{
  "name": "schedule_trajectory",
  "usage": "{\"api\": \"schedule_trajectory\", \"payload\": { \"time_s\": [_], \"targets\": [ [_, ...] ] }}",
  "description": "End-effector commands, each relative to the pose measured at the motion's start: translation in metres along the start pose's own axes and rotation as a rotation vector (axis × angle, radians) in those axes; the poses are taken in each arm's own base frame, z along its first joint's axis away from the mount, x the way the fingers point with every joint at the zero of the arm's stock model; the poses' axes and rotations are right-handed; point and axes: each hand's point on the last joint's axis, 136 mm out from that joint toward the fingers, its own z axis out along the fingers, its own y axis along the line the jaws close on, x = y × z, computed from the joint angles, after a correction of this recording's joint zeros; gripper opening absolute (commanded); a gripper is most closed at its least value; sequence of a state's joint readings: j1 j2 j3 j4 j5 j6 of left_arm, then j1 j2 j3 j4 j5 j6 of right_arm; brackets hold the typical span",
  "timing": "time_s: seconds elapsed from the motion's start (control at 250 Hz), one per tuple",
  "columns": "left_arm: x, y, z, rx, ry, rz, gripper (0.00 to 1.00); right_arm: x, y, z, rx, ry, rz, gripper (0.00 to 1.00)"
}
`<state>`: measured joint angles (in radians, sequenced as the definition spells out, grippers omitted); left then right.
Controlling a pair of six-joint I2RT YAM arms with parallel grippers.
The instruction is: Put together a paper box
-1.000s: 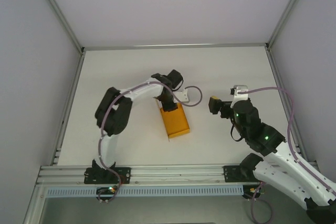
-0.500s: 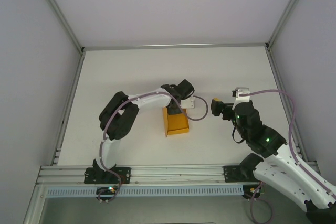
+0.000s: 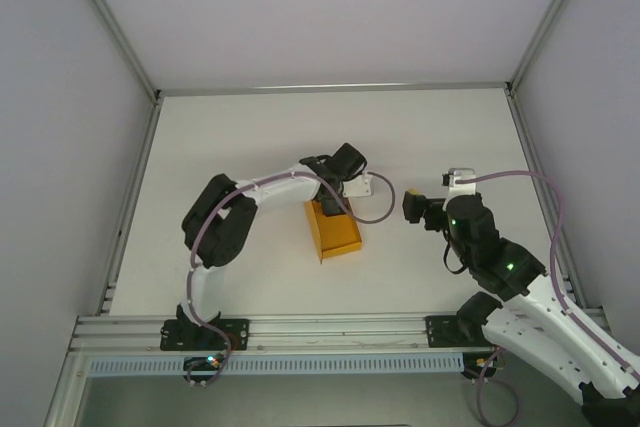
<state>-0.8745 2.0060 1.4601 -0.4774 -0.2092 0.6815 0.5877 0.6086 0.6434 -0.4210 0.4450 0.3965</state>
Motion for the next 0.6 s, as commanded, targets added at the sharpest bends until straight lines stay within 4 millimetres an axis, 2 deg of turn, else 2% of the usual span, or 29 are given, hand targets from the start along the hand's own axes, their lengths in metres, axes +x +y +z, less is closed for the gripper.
{"api": "schedule_trajectory", "payload": {
  "time_s": [0.0,0.092,0.224,0.339,0.455,0.595],
  "targets": [
    [-0.026,0.022,-0.050,-0.047,-0.136,-0.011,1.00,0.006,0.000,0.001,-0.009,0.032,0.001,1.00],
    [-0.031,0.026,-0.069,-0.059,-0.190,-0.018,1.00,0.006,0.001,0.005,-0.014,0.051,0.003,1.00],
    [-0.034,0.040,-0.100,-0.073,-0.270,-0.071,1.00,0.003,0.015,0.017,-0.068,0.077,-0.056,1.00],
    [-0.028,0.056,-0.115,-0.056,-0.334,-0.151,1.00,0.000,0.020,0.033,-0.064,0.134,-0.068,1.00],
    [-0.020,0.062,-0.114,0.008,-0.375,-0.220,1.00,-0.002,0.035,0.046,-0.114,0.166,-0.091,1.00],
    [-0.006,0.065,-0.091,0.081,-0.368,-0.304,1.00,0.001,0.041,0.053,-0.123,0.208,-0.089,1.00]
  ]
}}
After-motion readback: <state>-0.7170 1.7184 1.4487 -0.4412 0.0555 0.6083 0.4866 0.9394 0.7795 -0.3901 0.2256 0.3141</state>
